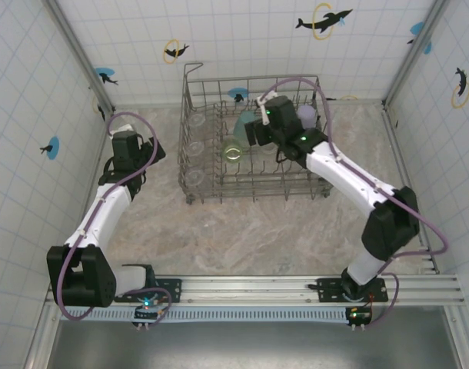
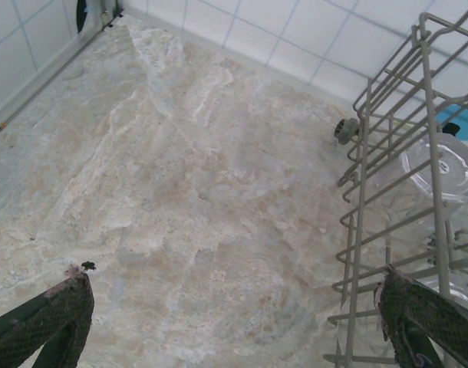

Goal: Load the cups into the dish rack

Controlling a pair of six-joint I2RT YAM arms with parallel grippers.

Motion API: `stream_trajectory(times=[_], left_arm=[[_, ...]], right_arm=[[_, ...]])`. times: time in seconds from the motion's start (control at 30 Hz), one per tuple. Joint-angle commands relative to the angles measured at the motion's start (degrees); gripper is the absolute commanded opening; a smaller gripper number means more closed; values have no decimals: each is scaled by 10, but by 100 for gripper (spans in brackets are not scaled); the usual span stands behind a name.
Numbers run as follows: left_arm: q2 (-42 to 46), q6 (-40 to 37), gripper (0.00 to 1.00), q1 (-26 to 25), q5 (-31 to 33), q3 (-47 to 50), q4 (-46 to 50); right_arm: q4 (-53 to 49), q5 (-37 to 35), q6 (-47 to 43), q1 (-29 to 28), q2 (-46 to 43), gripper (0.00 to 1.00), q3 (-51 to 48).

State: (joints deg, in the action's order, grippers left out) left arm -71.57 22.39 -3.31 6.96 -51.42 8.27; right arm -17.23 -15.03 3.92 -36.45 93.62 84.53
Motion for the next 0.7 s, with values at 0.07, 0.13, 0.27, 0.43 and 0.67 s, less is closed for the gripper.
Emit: stream_trajectory(times=[0.07,0.13,0.27,0.43,0.67], left_arm=[[10,24,97,2,74,25,-19],[15,24,97,1,98,35,-29],[18,22,97,2,153,65,-65],[11,12,97,2,217,88,-105],[1,25,97,1,254,142,-138]], right_arm=[[41,3,34,51,-93,100,-72],[53,0,42,72,-123,100,-104],[64,-11,67,114,-172,100,-157],[76,-13,96,171,-217,100,-216],[90,-61,133,263,-260,100,-295]])
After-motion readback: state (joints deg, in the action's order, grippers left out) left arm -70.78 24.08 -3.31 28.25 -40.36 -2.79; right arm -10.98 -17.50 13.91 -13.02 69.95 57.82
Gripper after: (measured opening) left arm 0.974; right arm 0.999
